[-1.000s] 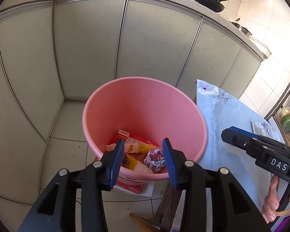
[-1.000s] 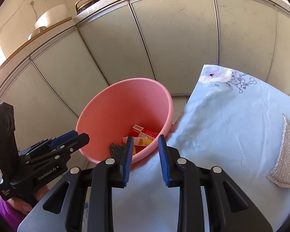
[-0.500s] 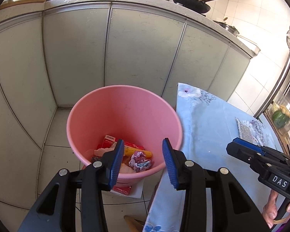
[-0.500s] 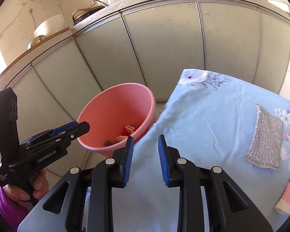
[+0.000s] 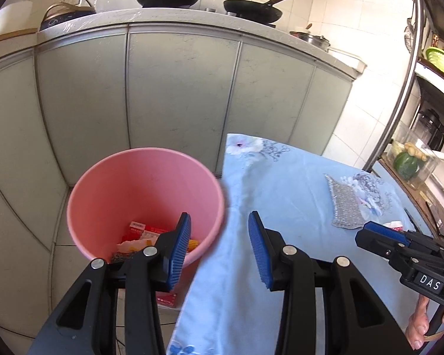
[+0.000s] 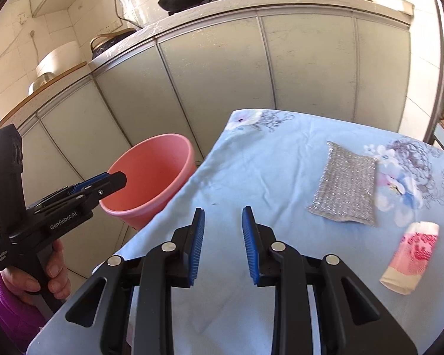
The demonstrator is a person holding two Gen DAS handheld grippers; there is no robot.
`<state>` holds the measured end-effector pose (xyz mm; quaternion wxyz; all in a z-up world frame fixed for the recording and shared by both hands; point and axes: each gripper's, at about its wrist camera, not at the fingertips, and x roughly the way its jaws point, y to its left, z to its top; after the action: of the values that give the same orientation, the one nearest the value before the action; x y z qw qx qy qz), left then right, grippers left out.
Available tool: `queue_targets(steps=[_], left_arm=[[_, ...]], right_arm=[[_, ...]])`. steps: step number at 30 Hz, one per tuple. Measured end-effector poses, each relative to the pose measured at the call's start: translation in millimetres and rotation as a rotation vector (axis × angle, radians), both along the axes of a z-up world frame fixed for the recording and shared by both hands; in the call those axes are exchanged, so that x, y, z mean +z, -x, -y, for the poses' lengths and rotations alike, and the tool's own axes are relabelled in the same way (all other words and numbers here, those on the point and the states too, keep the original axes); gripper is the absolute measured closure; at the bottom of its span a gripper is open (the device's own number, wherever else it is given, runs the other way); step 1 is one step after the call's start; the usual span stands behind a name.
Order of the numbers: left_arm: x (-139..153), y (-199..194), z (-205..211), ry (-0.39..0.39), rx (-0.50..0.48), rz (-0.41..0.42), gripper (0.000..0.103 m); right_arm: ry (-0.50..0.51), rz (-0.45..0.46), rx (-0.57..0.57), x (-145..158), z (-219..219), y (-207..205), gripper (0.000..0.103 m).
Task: Collect trash
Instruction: 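Move both open tools back over the silver mesh pad and pink cup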
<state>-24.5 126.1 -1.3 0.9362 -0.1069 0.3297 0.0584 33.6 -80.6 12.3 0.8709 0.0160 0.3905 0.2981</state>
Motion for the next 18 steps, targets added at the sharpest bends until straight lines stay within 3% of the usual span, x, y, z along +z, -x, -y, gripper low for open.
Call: queue_targets(steps=[18], left_arm=[[-2.3,-21.8,67.7,-0.078,-0.141,-0.039,0.063]], right_arm=[[-0.015,-0.011,-0.160,-14.8,74.0,13.1,0.076]])
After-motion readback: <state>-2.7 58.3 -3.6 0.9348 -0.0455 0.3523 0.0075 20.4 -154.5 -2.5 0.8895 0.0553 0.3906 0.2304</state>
